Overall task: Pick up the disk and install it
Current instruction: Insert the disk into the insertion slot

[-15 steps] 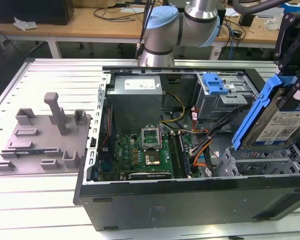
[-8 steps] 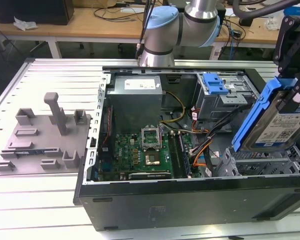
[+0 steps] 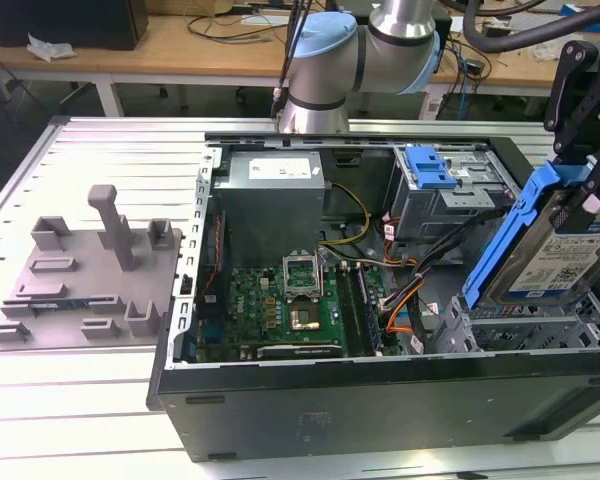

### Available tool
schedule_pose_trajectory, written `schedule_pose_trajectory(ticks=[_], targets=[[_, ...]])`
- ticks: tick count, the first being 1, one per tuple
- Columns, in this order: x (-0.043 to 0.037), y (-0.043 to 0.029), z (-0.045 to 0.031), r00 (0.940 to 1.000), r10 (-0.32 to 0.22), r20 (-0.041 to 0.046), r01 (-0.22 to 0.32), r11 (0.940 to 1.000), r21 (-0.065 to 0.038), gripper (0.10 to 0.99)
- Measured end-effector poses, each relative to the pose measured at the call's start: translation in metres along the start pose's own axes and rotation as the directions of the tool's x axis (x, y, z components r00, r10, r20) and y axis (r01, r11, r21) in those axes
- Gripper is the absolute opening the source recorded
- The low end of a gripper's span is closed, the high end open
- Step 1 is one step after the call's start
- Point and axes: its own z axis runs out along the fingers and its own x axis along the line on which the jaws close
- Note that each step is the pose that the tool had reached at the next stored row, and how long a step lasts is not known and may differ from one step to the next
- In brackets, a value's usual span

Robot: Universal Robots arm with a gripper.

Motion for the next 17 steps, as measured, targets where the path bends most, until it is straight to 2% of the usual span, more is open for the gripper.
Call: schedule_pose_trajectory(ticks=[17], targets=[[0.0011,-0.0002,0.0132,1.0,0.0,0.0,0.0,1.0,0.0,0.365]])
